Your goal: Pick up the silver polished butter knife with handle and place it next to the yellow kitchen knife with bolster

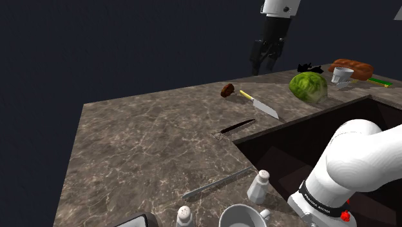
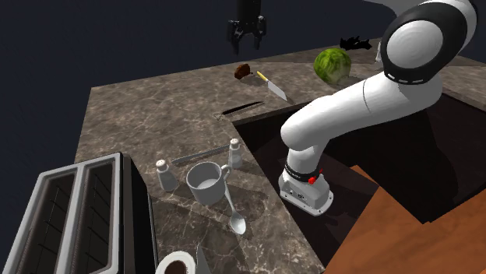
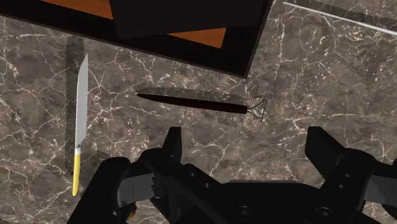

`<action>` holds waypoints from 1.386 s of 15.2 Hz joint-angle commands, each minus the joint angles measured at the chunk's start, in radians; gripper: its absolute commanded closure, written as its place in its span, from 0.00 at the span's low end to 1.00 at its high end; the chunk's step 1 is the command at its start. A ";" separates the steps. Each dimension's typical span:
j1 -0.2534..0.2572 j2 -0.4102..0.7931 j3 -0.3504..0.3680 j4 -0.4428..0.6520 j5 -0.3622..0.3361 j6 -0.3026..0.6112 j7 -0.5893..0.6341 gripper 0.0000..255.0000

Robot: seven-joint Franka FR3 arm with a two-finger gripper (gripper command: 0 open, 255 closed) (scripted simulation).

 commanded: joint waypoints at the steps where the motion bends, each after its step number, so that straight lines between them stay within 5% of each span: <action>1: 0.000 0.000 0.000 0.000 0.000 0.000 0.000 0.00; 21: 0.381 0.146 0.160 -0.330 0.106 0.490 -0.441 0.00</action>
